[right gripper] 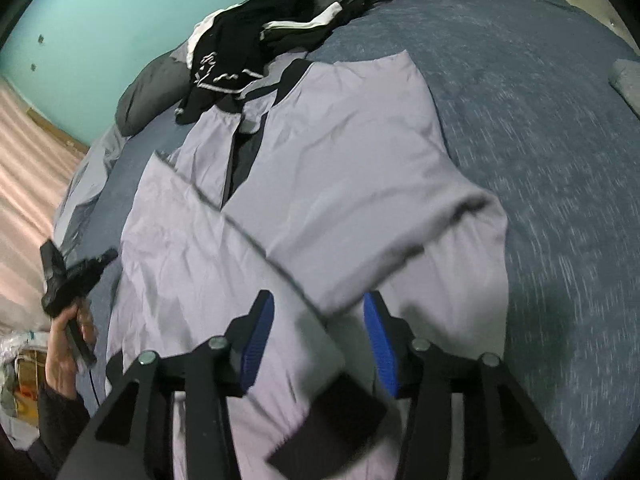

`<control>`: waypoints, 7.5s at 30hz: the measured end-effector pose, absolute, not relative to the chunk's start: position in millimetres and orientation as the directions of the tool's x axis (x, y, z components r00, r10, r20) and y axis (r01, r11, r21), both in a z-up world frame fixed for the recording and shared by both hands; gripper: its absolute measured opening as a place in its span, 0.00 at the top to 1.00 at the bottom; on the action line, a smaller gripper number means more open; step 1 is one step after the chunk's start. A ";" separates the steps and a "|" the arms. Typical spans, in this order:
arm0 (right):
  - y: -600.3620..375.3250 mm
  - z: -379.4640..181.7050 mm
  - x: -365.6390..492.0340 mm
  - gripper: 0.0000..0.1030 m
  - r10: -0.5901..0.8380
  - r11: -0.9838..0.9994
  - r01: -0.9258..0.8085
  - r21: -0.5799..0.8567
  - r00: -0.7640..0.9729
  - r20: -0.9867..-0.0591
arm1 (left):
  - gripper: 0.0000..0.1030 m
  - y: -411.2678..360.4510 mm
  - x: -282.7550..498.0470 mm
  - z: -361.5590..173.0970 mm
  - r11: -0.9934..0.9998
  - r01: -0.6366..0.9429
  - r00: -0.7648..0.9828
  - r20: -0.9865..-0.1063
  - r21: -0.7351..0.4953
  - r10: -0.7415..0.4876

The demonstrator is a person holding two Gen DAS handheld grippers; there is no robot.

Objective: Fold clothes

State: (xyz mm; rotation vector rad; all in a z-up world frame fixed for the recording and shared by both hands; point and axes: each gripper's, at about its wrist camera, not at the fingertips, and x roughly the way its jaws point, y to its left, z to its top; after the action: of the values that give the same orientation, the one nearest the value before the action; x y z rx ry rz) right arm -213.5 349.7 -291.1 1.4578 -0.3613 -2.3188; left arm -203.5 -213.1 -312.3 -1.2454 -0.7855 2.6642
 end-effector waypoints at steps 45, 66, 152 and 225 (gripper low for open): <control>382.9 -315.4 -167.3 0.90 -0.444 -0.889 0.106 0.445 -0.439 -0.781 | 0.92 -208.3 -213.0 -341.8 -0.794 0.116 -0.608 -0.675 -0.596 0.418; 384.7 -318.9 -167.4 0.90 -0.444 -0.889 0.103 0.445 -0.424 -0.789 | 1.00 -208.1 -214.8 -339.7 -0.879 0.139 -0.605 -0.742 -0.456 0.289; 432.8 -306.5 -15.3 0.41 -0.428 -0.904 0.065 0.423 -0.163 -0.889 | 0.39 -127.7 35.1 -328.6 -0.922 -0.015 -0.164 -0.909 -0.387 0.384; 414.8 -279.0 -13.4 0.90 -0.557 -0.822 0.235 0.519 -0.143 -0.818 | 0.90 -100.1 67.7 -263.7 -0.891 -0.193 -0.228 -0.865 -0.410 0.447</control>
State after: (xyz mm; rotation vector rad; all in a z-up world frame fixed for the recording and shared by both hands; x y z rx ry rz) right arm -13.4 414.8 -279.0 1.6143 -0.3638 -2.0086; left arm 67.7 -100.1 -263.7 -1.6330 -0.3013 2.1616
